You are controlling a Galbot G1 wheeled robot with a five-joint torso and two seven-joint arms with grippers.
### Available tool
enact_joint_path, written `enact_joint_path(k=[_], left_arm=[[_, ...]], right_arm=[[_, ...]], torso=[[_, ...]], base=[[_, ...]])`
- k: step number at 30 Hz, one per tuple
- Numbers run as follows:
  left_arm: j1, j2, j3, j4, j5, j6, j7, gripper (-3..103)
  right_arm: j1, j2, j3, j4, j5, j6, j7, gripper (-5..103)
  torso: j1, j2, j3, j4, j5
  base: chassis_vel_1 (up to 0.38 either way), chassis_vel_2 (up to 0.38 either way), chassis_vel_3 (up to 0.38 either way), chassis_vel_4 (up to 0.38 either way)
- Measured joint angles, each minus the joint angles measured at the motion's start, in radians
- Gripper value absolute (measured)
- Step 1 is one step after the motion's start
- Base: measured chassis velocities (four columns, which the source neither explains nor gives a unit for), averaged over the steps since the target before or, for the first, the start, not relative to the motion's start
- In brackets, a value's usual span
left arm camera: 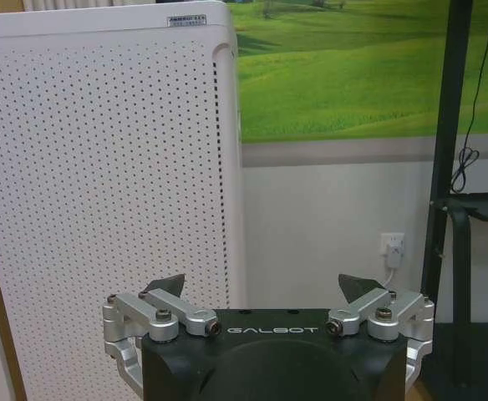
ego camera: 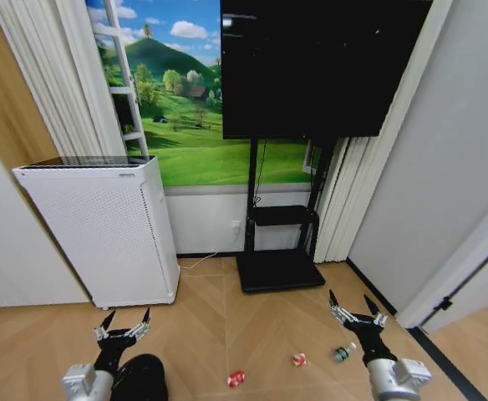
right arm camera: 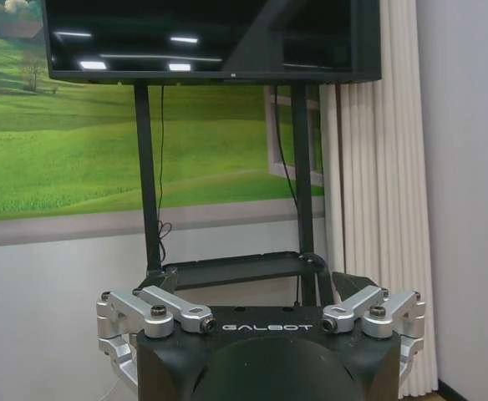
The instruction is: Pick up the trash bin and place the garbage on the floor into it.
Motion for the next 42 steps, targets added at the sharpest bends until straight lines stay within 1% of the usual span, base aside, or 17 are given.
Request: enact_joint_path(k=[1, 3, 4, 5, 6, 12, 17, 19, 24, 26, 28, 29, 31, 32, 34, 35, 42], left_arm=[[-0.001, -0.002, -0.001, 0.001, 0.0, -0.005, -0.002, 100], [-0.001, -0.003, -0.003, 0.001, 0.0, -0.008, -0.002, 100], [-0.002, -0.004, -0.006, 0.0, -0.001, -0.017, -0.002, 100], [-0.002, -0.004, -0.006, 0.0, -0.001, -0.017, -0.002, 100], [-0.002, -0.006, -0.01, -0.002, -0.004, -0.024, -0.002, 100], [-0.001, -0.007, -0.013, -0.01, -0.009, -0.028, -0.001, 100], [-0.001, -0.008, -0.013, -0.013, -0.01, -0.028, 0.0, 100], [0.0, -0.009, -0.012, -0.015, -0.011, -0.028, 0.001, 100], [0.001, -0.014, -0.006, -0.024, -0.012, -0.021, 0.005, 100], [0.003, -0.017, -0.006, -0.027, -0.009, -0.021, 0.008, 100], [0.012, -0.019, -0.006, -0.029, -0.004, -0.022, 0.015, 100], [0.012, -0.019, -0.006, -0.029, -0.004, -0.022, 0.015, 100], [0.016, -0.022, -0.005, -0.028, -0.004, -0.025, 0.017, 100], [0.016, -0.022, -0.005, -0.028, -0.004, -0.025, 0.017, 100], [0.018, -0.026, -0.001, -0.023, -0.002, -0.028, 0.021, 100], [0.018, -0.026, -0.001, -0.023, -0.002, -0.028, 0.021, 100], [0.02, -0.028, 0.006, -0.018, 0.002, -0.032, 0.036, 100]], right_arm=[[0.002, 0.0, -0.003, 0.0, 0.002, 0.0, -0.003, 100], [0.003, 0.0, -0.006, 0.001, 0.002, 0.0, -0.004, 100], [0.003, -0.001, -0.008, 0.002, 0.003, 0.0, -0.005, 100], [0.003, -0.001, -0.008, 0.002, 0.003, 0.0, -0.005, 100], [0.003, -0.001, -0.01, 0.007, 0.005, 0.0, -0.005, 100], [0.004, -0.001, -0.01, 0.011, 0.012, -0.001, -0.005, 100], [0.004, -0.001, -0.01, 0.011, 0.013, -0.002, -0.005, 100], [0.003, 0.0, -0.01, 0.016, 0.013, -0.002, -0.005, 100], [0.001, 0.007, -0.01, 0.024, 0.014, -0.003, -0.005, 100], [-0.004, 0.013, -0.01, 0.026, 0.014, -0.002, -0.005, 100], [-0.008, 0.033, -0.016, 0.022, 0.003, 0.008, -0.015, 100], [-0.008, 0.033, -0.016, 0.022, 0.003, 0.008, -0.015, 100], [-0.009, 0.047, -0.023, 0.013, -0.013, 0.016, -0.024, 100], [-0.009, 0.047, -0.023, 0.013, -0.013, 0.016, -0.024, 100], [-0.008, 0.051, -0.024, 0.009, -0.015, 0.018, -0.016, 100], [-0.008, 0.051, -0.024, 0.009, -0.015, 0.018, -0.016, 100], [-0.007, 0.052, -0.023, 0.006, -0.011, 0.019, -0.009, 100]], torso=[[0.0, 0.0, 0.0, -0.0003, -0.0015], [0.0, 0.0, 0.0, -0.0002, -0.0009], [-0.001, 0.0, 0.0, -0.0003, 0.0003], [-0.001, 0.0, 0.0, -0.0003, 0.0003], [-0.002, 0.001, -0.001, -0.0002, -0.001], [-0.002, 0.001, -0.001, -0.0003, 0.0001], [-0.002, 0.001, -0.001, -0.0003, -0.0001], [-0.002, 0.001, -0.001, -0.0003, -0.0008], [-0.002, -0.001, -0.001, -0.0003, -0.0005], [-0.005, -0.007, -0.004, -0.0002, -0.0004], [-0.015, -0.029, -0.017, -0.0002, -0.0004], [-0.015, -0.029, -0.017, -0.0002, -0.0004], [-0.026, -0.054, -0.032, -0.0002, -0.0004], [-0.026, -0.054, -0.032, -0.0002, -0.0004], [-0.034, -0.072, -0.042, -0.0002, -0.0004], [-0.034, -0.072, -0.042, -0.0002, -0.0004], [-0.051, -0.111, -0.063, -0.0003, -0.0004]], base=[[0.0, 0.0, 0.0, 0.0], [0.0, 0.0, 0.0, 0.0], [0.0, 0.0, 0.0, 0.0], [0.0, 0.0, 0.0, 0.0], [0.066, -0.05, -0.042, 0.073], [0.053, -0.083, -0.064, 0.06], [0.002, -0.016, -0.009, 0.021], [-0.011, 0.014, 0.031, -0.012], [0.0, 0.0, 0.0, 0.0], [0.0, 0.0, 0.0, 0.0], [0.0, 0.0, 0.0, 0.0], [0.0, 0.0, 0.0, 0.0], [0.0, 0.0, 0.0, 0.0], [0.0, 0.0, 0.0, 0.0], [0.0, 0.0, 0.0, 0.0], [0.0, 0.0, 0.0, 0.0], [0.0, 0.0, 0.0, 0.0]])
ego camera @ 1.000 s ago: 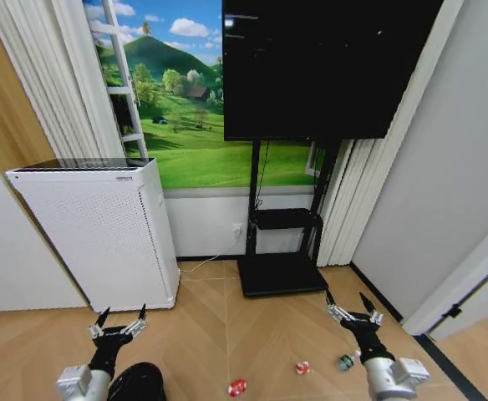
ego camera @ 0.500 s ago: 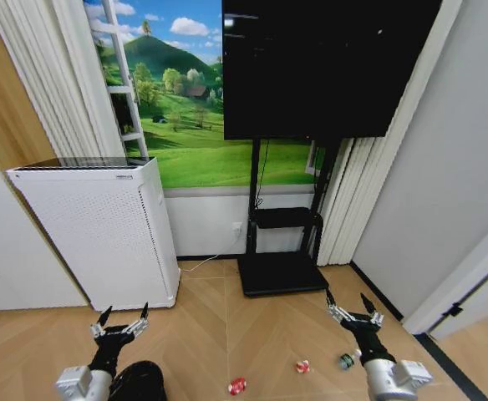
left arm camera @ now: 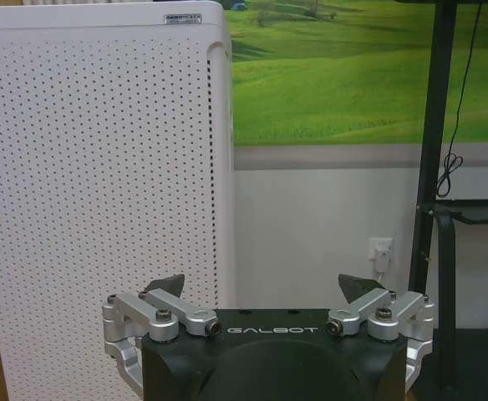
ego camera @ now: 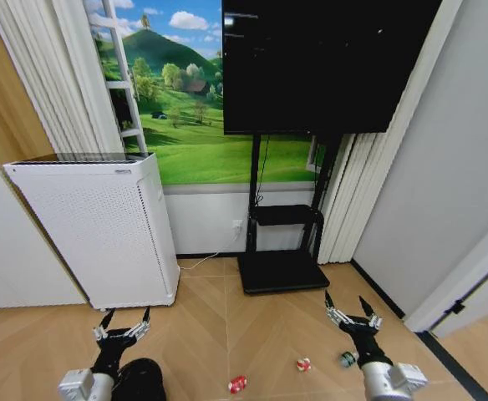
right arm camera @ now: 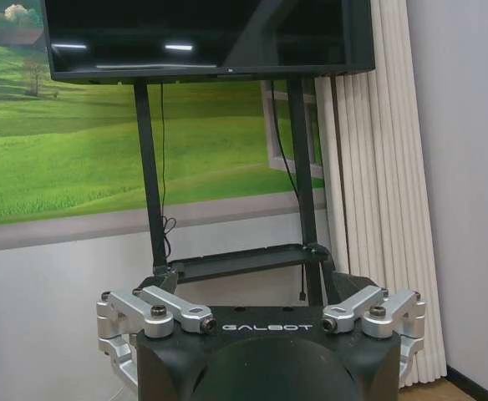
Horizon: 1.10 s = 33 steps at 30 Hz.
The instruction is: Pick up the trash bin and place the garbage on the floor into it.
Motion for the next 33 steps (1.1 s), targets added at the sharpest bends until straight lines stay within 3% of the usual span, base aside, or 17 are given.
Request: enact_joint_path(k=[33], left_arm=[[0.022, -0.026, 0.009, -0.019, 0.016, -0.009, 0.014, 100]], right_arm=[[-0.006, -0.005, 0.002, 0.013, 0.024, 0.013, -0.015, 100]], torso=[[-0.06, -0.142, -0.082, 0.0, 0.0]], base=[[0.0, 0.0, 0.0, 0.0]])
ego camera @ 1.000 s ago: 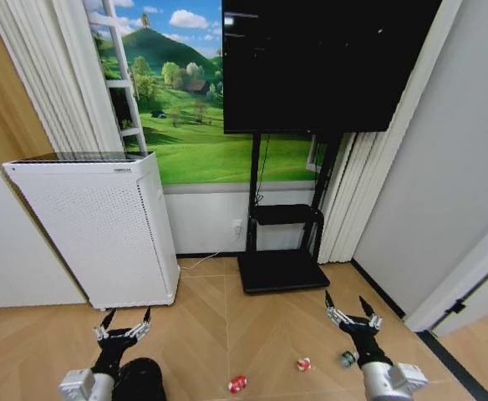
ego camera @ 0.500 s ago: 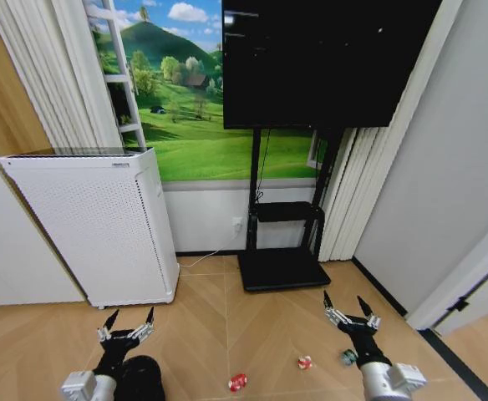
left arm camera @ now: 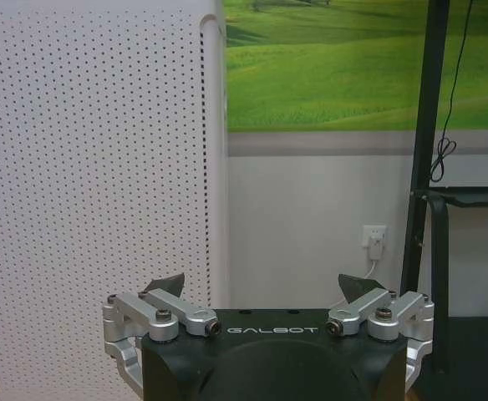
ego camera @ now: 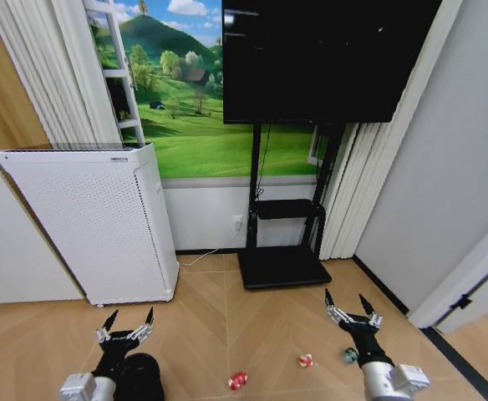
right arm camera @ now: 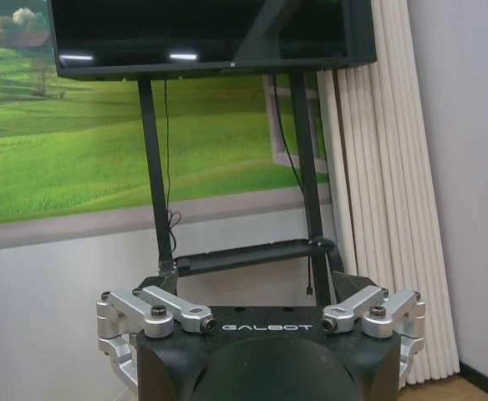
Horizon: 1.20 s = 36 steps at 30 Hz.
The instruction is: Pick up the trash bin and place the garbage on the floor into it.
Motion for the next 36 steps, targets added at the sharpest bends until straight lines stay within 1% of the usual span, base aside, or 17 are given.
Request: enact_joint_path(k=[3, 9, 12, 17, 21, 23, 30, 36], left_arm=[[0.0, -0.002, 0.001, 0.0, 0.001, 0.001, 0.0, 100], [0.001, -0.004, -0.001, -0.002, 0.001, 0.001, 0.0, 100], [0.002, -0.004, -0.003, -0.002, 0.001, 0.001, 0.001, 100], [0.004, -0.005, -0.003, -0.003, 0.005, 0.001, 0.001, 100], [0.004, -0.007, -0.002, -0.003, 0.006, 0.001, 0.001, 100], [0.006, -0.008, -0.002, -0.004, 0.006, 0.001, 0.001, 100], [0.006, -0.008, -0.002, -0.004, 0.006, 0.002, 0.001, 100], [0.007, -0.009, -0.002, -0.007, 0.005, 0.002, 0.001, 100]], right_arm=[[0.0, -0.005, 0.003, 0.003, 0.002, -0.019, -0.015, 100], [0.002, -0.005, 0.0, -0.001, -0.003, -0.018, -0.023, 100], [0.003, -0.003, -0.004, -0.005, -0.01, -0.009, -0.03, 100], [0.006, -0.006, -0.006, -0.006, 0.004, 0.048, -0.044, 100], [0.007, -0.009, -0.006, -0.009, 0.006, 0.056, -0.044, 100], [0.007, -0.01, -0.006, -0.01, 0.006, 0.058, -0.044, 100], [0.008, -0.009, -0.01, -0.013, 0.001, 0.058, -0.044, 100], [0.012, -0.008, -0.01, -0.014, -0.012, 0.054, -0.009, 100]], torso=[[-0.007, -0.017, -0.01, 0.0, 0.0], [-0.016, -0.038, -0.023, 0.0, 0.0], [-0.021, -0.049, -0.029, -0.0001, 0.0], [-0.028, -0.066, -0.038, 0.0, 0.0], [-0.032, -0.076, -0.044, 0.0001, -0.0001], [-0.037, -0.088, -0.051, -0.0001, 0.0001], [-0.048, -0.114, -0.067, 0.0, 0.0], [-0.056, -0.136, -0.08, 0.0, 0.0]], base=[[0.0, 0.0, 0.0, 0.0], [0.0, 0.0, 0.0, 0.0], [-0.07, 0.05, 0.046, -0.057], [-0.095, 0.083, 0.099, -0.094], [-0.075, 0.043, 0.088, -0.052], [0.0, 0.0, 0.0, 0.0], [0.0, 0.0, 0.0, 0.0], [0.0, 0.0, 0.0, 0.0]])
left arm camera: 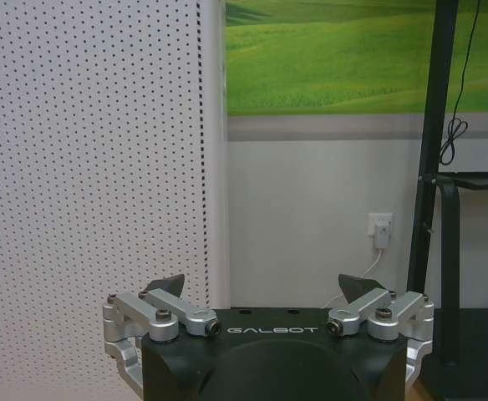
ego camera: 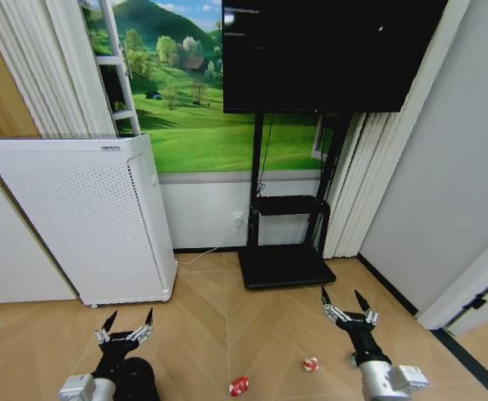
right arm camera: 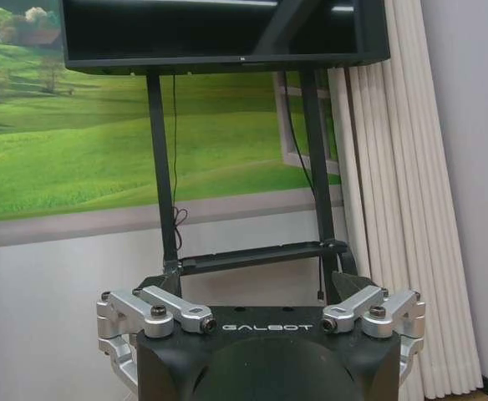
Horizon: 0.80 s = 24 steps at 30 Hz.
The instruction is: Pick up the trash bin and place the garbage on the floor into it.
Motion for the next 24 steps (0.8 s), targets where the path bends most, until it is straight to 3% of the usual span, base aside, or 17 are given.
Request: enact_joint_path(k=[7, 11, 24], left_arm=[[0.0, -0.005, 0.006, 0.0, 0.0, 0.0, 0.0, 100], [-0.001, -0.007, 0.008, 0.0, 0.0, 0.001, 0.0, 100], [-0.001, -0.007, 0.008, 0.004, -0.011, 0.001, -0.003, 100]], right_arm=[[0.001, 0.001, -0.004, 0.001, -0.028, -0.029, 0.019, 100], [0.002, 0.001, -0.003, 0.001, -0.016, -0.027, -0.027, 100], [0.005, 0.002, 0.0, -0.005, -0.043, 0.0, -0.061, 100]], torso=[[-0.013, -0.033, -0.021, 0.0, 0.0], [-0.02, -0.05, -0.031, 0.0, 0.0], [-0.039, -0.103, -0.064, 0.0, 0.0]], base=[[0.0, 0.0, 0.0, 0.0], [0.0, 0.0, 0.0, 0.0], [0.0, 0.0, 0.0, 0.0]])
